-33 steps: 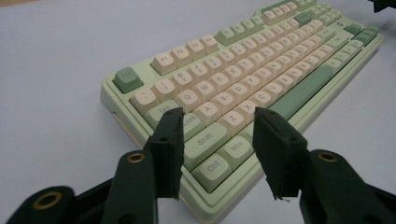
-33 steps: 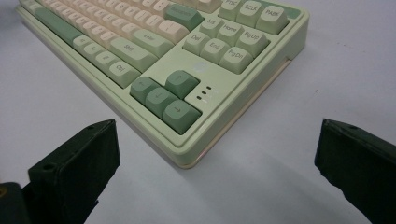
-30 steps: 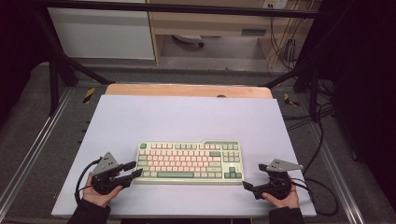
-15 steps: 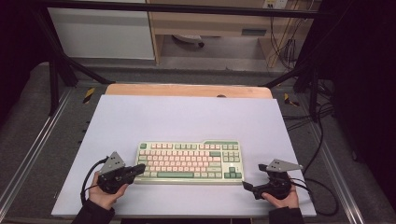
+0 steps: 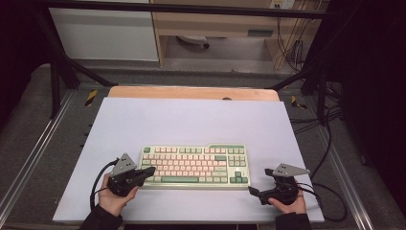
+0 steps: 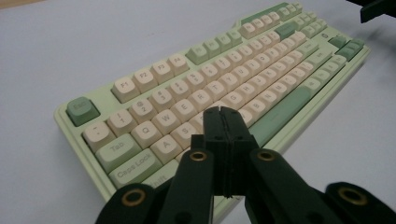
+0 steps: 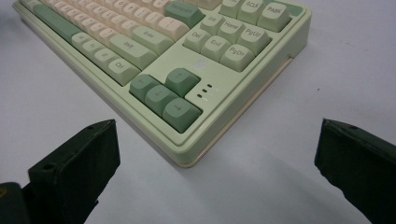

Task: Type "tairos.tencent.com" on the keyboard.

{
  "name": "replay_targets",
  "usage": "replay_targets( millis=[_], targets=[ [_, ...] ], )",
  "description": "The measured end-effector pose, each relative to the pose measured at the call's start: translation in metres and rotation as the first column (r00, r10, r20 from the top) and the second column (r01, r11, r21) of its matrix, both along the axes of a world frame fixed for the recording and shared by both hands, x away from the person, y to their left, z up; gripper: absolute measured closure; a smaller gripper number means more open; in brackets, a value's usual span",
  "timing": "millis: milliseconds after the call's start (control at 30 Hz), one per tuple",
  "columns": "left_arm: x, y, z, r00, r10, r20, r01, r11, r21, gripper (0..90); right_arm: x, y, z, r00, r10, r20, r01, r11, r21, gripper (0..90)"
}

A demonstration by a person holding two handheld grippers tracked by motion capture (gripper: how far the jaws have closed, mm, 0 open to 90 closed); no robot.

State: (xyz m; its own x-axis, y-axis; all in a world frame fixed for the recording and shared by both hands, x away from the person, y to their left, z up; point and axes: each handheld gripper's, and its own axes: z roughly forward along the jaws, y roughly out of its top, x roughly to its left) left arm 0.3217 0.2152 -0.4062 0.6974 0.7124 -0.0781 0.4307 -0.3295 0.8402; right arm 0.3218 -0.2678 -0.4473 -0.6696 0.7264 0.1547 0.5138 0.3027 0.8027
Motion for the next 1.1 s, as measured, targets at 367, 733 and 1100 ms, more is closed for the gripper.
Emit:
replay_targets(
  millis=[367, 733, 1100],
  targets=[
    [0.008, -0.026, 0.009, 0.9998, -0.018, 0.013, 0.018, 0.9998, 0.009, 90.0, 0.000, 0.000, 0.000, 1.0000, -0.001, 0.001, 0.001, 1.000, -0.002, 0.6],
    [0.021, -0.054, 0.016, 0.9995, -0.026, 0.017, 0.027, 0.9995, -0.019, 89.9, 0.000, 0.000, 0.000, 1.0000, 0.002, 0.003, -0.002, 1.000, -0.002, 0.6],
    [0.034, -0.072, 0.007, 0.9996, -0.028, 0.004, 0.027, 0.9995, 0.015, 90.0, 0.000, 0.000, 0.000, 1.0000, 0.004, 0.001, -0.004, 1.000, -0.004, 0.6]
  ],
)
